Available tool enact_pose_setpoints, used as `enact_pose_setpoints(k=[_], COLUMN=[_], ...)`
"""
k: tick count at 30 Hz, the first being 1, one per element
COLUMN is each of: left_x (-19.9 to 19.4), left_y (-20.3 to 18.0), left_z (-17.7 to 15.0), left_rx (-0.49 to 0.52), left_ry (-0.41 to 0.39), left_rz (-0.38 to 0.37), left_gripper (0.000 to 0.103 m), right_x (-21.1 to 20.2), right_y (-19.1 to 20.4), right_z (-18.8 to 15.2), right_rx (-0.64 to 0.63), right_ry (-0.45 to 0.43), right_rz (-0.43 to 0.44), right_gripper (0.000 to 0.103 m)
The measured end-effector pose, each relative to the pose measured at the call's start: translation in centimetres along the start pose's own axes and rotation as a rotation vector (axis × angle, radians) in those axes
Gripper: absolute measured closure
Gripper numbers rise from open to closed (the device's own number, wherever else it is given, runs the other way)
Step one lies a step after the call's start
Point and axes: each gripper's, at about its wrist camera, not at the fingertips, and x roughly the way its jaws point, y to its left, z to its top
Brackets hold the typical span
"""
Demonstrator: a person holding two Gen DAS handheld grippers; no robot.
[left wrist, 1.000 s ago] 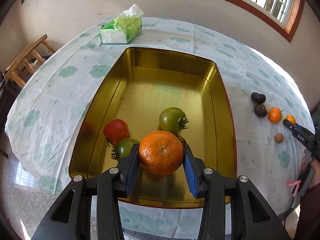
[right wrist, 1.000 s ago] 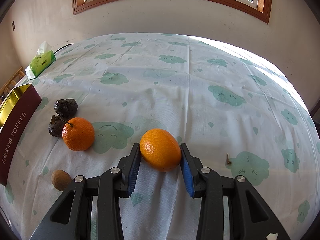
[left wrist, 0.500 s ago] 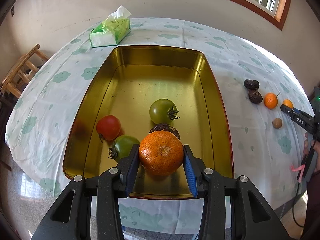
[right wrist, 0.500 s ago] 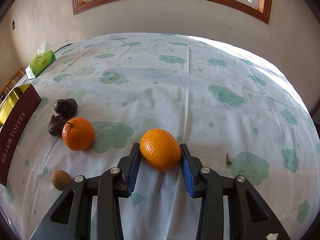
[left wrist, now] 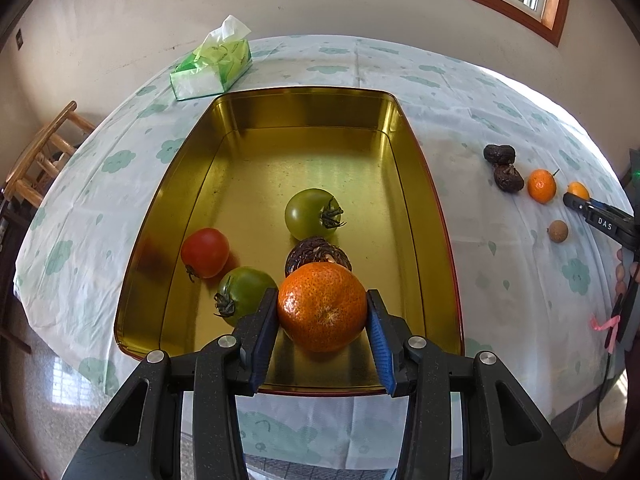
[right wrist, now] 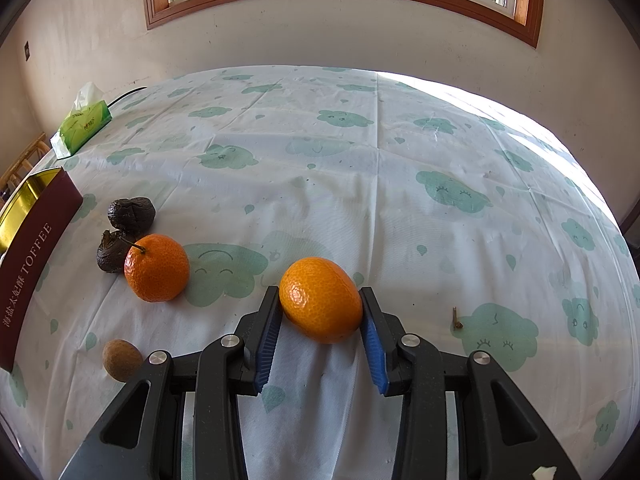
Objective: Organize fruits
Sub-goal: 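Carry the tangerine into the tin tray and open the left tool, then carry the large orange into the tin tray and open the right tool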
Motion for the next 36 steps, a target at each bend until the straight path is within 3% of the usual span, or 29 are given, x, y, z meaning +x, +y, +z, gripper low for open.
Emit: enact_pose_setpoints(k=[8, 12, 25, 31, 36], left_x=[0.2, -0.1, -1.4, -2.8, -4.3], left_y=[-0.2, 0.0, 0.2, 0.8, 2.6], left_z=[-0.1, -0.1, -0.4, 0.0, 0.1], left_rx=[0.001, -0.014, -0.017, -0.061, -0.094], left_ry=[0.017, 0.002, -0.028, -0.071, -0.118], left_rz=[-0.027, -0.035, -0.029, -0.038, 0.019], left_gripper=[0.058, 0.050, 0.043, 0.040, 0.038], right_x=[0.0, -0.1, -2.4, -5.4, -7.0], right_y=[0.0, 0.1, 0.5, 5.7, 13.0], right_z=[0.0, 0.0, 0.2, 1.4, 2.5], right_rx=[0.000, -0.005, 0.011, -0.076, -0.199], right_ry=[0.000, 0.001, -0.032, -0.078, -0.098], right_rz=[0.001, -0.003, -0.002, 0.108, 0.253], right_gripper=[0.068, 0.068, 0.069, 0.069, 0.069])
